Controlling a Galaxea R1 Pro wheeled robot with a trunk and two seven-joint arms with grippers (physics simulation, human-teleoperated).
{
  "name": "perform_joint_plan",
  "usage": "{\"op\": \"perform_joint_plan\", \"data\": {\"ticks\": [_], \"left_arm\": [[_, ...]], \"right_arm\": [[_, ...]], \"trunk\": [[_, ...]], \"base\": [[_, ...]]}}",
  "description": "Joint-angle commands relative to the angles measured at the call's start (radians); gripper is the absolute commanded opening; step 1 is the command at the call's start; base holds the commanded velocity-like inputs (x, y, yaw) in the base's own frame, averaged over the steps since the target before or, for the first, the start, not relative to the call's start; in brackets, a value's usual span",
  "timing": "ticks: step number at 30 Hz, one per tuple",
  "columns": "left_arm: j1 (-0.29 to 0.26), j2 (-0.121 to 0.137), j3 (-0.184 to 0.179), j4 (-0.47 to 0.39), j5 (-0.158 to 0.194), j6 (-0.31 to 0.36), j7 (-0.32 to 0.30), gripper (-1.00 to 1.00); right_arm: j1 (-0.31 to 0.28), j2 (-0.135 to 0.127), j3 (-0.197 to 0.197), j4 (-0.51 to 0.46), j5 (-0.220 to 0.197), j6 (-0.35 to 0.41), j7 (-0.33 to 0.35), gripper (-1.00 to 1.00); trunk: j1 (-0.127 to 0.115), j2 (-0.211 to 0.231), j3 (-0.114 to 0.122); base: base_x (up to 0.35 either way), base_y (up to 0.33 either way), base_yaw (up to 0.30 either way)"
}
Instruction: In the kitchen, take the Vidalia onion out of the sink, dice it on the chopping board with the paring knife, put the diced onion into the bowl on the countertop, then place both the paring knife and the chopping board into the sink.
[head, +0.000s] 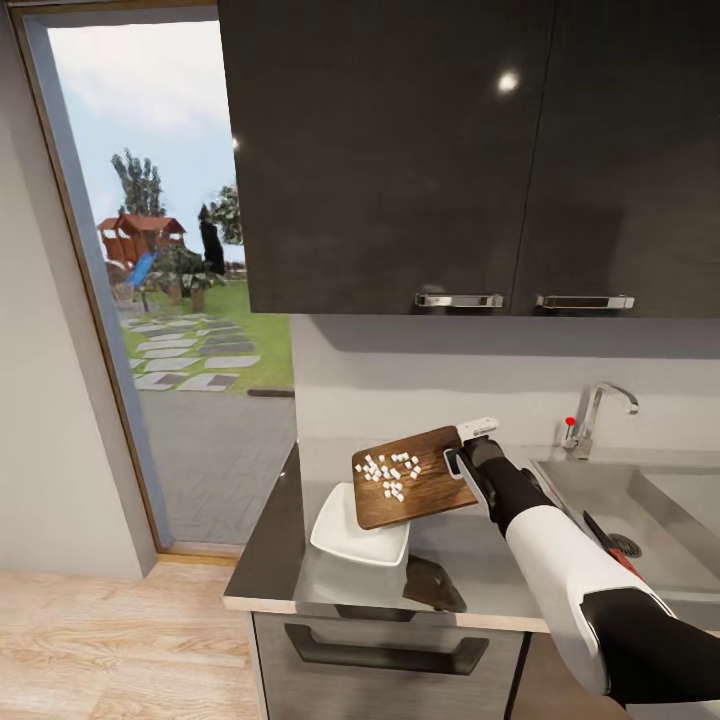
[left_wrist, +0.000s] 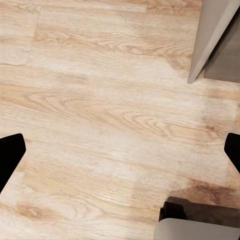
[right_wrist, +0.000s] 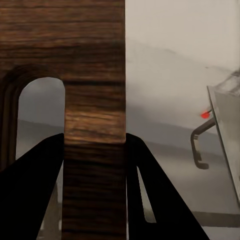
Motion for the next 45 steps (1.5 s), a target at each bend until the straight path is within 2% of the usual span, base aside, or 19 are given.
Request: {"op": "perform_joint_plan", "data": {"ticks": [1, 6, 10, 13, 45], "left_arm": [[-0.001, -0.001, -0.008, 0.003, 0.007, -0.005, 0.000, 1.00], [-0.001, -0.001, -0.008, 0.003, 0.007, -0.005, 0.000, 1.00], [-0.001, -0.001, -0.009, 0.003, 0.007, -0.005, 0.000, 1.00], [-0.001, -0.001, -0.008, 0.003, 0.007, -0.005, 0.000, 1.00], [-0.001, -0.001, -0.008, 0.004, 0.007, -0.005, 0.000, 1.00]], "right_arm": [[0.000, 0.000, 0.004, -0.001, 0.002, 0.006, -0.002, -1.00], [0.000, 0.001, 0.004, -0.001, 0.010, 0.007, -0.003, -1.00], [0.000, 0.004, 0.017, -0.001, 0.072, 0.006, -0.003, -1.00], [0.000, 0.011, 0.020, -0.001, 0.093, 0.006, -0.003, -1.00], [0.000, 0.016, 0.021, -0.001, 0.097, 0.006, -0.003, -1.00]], "trunk": [[0.000, -0.001, 0.000], [0.000, -0.001, 0.000], [0.000, -0.001, 0.000], [0.000, -0.001, 0.000], [0.000, -0.001, 0.000]], "base": [[0.000, 0.000, 0.000], [0.000, 0.000, 0.000], [0.000, 0.000, 0.000], [0.000, 0.000, 0.000], [0.000, 0.000, 0.000]]}}
